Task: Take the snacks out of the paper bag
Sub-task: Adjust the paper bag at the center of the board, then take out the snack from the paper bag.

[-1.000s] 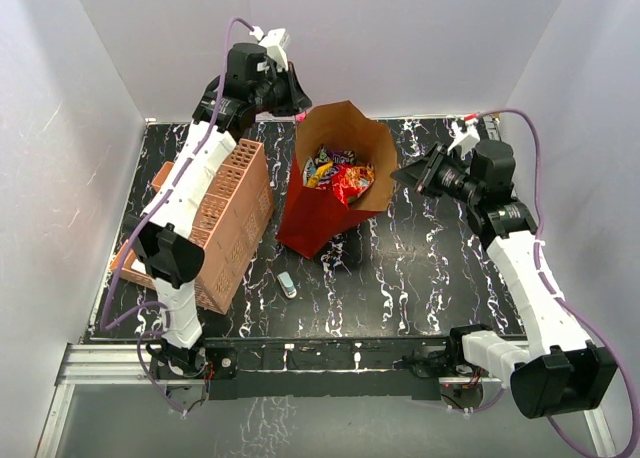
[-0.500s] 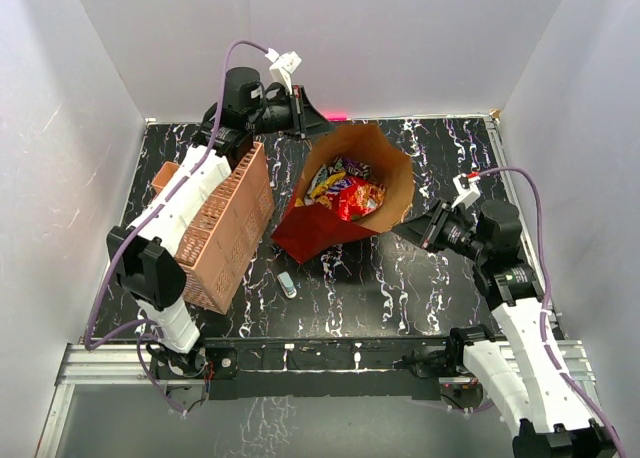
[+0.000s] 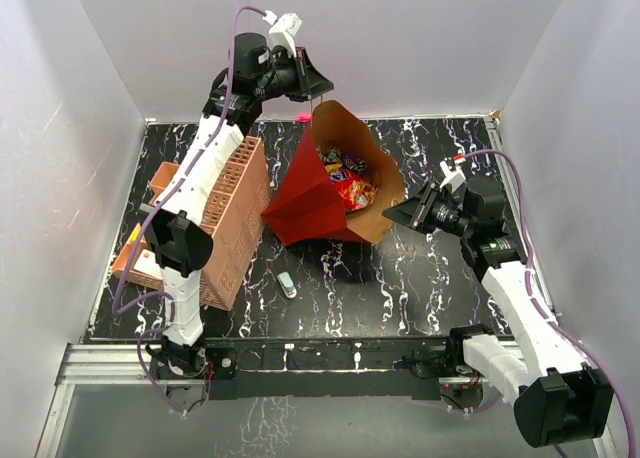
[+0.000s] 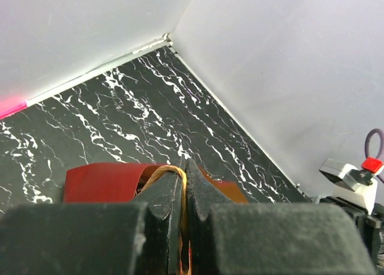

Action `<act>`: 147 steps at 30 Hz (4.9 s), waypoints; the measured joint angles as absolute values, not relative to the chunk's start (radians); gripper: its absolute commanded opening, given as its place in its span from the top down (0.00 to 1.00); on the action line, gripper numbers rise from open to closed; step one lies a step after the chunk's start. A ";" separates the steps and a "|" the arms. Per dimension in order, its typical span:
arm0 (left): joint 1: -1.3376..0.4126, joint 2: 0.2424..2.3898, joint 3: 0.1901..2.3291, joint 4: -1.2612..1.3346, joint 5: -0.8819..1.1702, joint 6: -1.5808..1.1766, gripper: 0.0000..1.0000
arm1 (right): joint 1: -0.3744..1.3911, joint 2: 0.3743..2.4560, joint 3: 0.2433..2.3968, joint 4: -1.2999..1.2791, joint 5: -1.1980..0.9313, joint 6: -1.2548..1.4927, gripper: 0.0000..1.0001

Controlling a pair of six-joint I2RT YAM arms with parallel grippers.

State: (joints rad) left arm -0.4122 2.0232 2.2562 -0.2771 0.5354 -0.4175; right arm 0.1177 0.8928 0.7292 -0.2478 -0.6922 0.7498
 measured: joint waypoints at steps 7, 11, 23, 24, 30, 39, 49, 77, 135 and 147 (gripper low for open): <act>-0.394 2.028 2.210 -0.184 0.604 -0.400 1.00 | 0.158 0.934 0.748 -0.178 -0.676 0.765 0.89; -0.389 1.910 1.942 -0.025 0.707 -0.455 1.00 | 0.202 0.899 0.707 -0.179 -0.673 0.762 0.85; -0.393 1.607 1.544 0.180 0.884 -0.615 1.00 | 0.218 0.669 0.750 -0.579 -0.531 0.621 0.29; -0.393 1.599 1.535 0.180 0.888 -0.621 1.00 | 0.219 0.670 0.786 -0.623 -0.496 0.597 0.25; -0.397 1.573 1.486 0.180 0.916 -0.664 1.00 | 0.219 0.723 1.002 -0.774 -0.328 0.425 0.15; -0.397 1.564 1.469 0.194 0.937 -0.730 1.00 | 0.219 0.843 1.151 -0.774 -0.581 0.155 0.18; -0.397 1.556 1.459 0.182 0.932 -0.745 1.00 | 0.574 1.020 1.291 -0.671 -0.590 0.095 0.23; -0.397 1.539 1.459 0.125 0.904 -0.773 1.00 | 0.943 1.387 1.169 -0.599 -0.107 -0.607 0.30; -0.396 1.437 1.417 0.022 0.727 -0.712 1.00 | 0.921 1.226 1.329 -0.337 -0.031 -0.159 0.93; -0.396 1.472 1.447 -0.035 0.630 -0.678 1.00 | 0.921 1.172 1.571 -0.510 0.086 -0.150 0.93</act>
State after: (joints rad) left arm -0.3958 1.4723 1.4471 -0.0345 0.6304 -0.6785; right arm 0.9211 1.1717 1.5715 -0.5098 0.0864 -0.1497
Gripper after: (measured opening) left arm 0.007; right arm 0.078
